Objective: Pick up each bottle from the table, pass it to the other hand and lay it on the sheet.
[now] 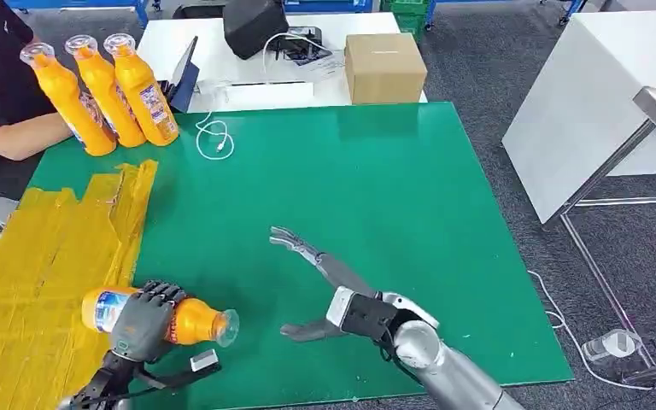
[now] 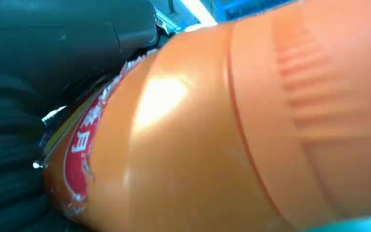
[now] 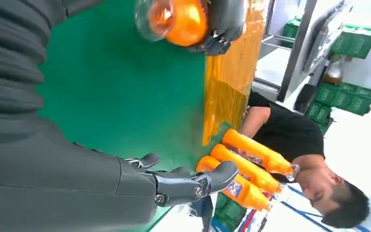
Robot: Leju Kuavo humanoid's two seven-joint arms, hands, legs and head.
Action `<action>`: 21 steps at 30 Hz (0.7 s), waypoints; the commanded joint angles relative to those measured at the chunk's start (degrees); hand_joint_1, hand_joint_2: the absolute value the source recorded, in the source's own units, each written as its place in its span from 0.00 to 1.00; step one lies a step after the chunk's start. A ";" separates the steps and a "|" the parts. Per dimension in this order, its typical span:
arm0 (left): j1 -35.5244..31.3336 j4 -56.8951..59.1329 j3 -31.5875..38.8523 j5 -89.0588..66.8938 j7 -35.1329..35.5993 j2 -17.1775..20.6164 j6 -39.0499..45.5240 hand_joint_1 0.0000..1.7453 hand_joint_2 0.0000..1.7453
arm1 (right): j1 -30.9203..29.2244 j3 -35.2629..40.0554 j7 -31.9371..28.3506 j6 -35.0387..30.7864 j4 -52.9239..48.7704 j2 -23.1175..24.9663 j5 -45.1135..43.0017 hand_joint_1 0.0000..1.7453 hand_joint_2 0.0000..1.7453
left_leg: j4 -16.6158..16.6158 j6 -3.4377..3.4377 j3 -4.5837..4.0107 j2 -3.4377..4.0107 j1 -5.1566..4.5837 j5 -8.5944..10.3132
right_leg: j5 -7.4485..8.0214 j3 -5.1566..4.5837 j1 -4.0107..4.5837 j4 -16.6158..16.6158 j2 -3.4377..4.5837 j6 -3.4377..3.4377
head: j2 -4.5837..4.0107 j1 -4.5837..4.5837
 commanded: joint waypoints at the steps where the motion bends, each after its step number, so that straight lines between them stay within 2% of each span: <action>1: -11.51 20.01 -0.33 2.26 2.95 5.23 -7.70 1.00 1.00 | -3.39 1.60 0.37 0.27 4.66 0.81 0.73 0.00 1.00 | -0.07 -0.09 0.11 0.07 0.06 0.05 | 0.05 0.08 0.07 -0.02 0.07 -0.14 | 0.00 0.02; 6: -17.23 30.78 2.90 6.21 1.15 8.69 -9.00 1.00 1.00 | -4.17 2.28 0.52 0.94 5.29 0.37 1.87 0.00 1.00 | -0.08 -0.13 0.25 0.09 0.04 0.09 | 0.06 0.18 0.09 0.09 0.09 -0.10 | 0.00 0.02; 9: -17.50 32.50 4.61 7.86 -0.63 9.92 -8.01 1.00 1.00 | -4.24 2.25 0.51 0.71 4.89 -0.08 2.44 0.00 1.00 | -0.11 -0.18 0.37 0.22 0.04 0.10 | 0.08 0.23 0.09 0.17 0.24 -0.10 | 0.00 0.00; 18: -17.23 32.77 4.94 8.30 -1.14 9.98 -8.18 1.00 1.00 | -4.22 2.07 0.47 0.68 4.50 -0.34 2.44 0.00 1.00 | -0.10 -0.22 0.52 0.18 0.02 0.14 | 0.04 0.31 0.07 0.30 0.18 -0.08 | 0.00 0.02; 20: -17.09 33.01 5.09 10.01 -4.03 9.80 -10.53 1.00 1.00 | -4.34 1.93 0.36 0.77 4.53 -0.59 2.45 0.00 1.00 | -0.11 -0.22 0.51 0.21 0.04 0.17 | 0.09 0.29 0.09 0.26 0.21 -0.10 | 0.00 0.02; 21: -16.63 32.86 4.57 11.90 -7.70 10.02 -13.23 1.00 1.00 | -4.71 1.94 0.05 1.27 4.79 -0.59 2.25 0.00 1.00 | -0.10 -0.21 0.56 0.17 -0.01 0.14 | 0.04 0.33 0.04 0.31 0.16 -0.07 | 0.00 0.00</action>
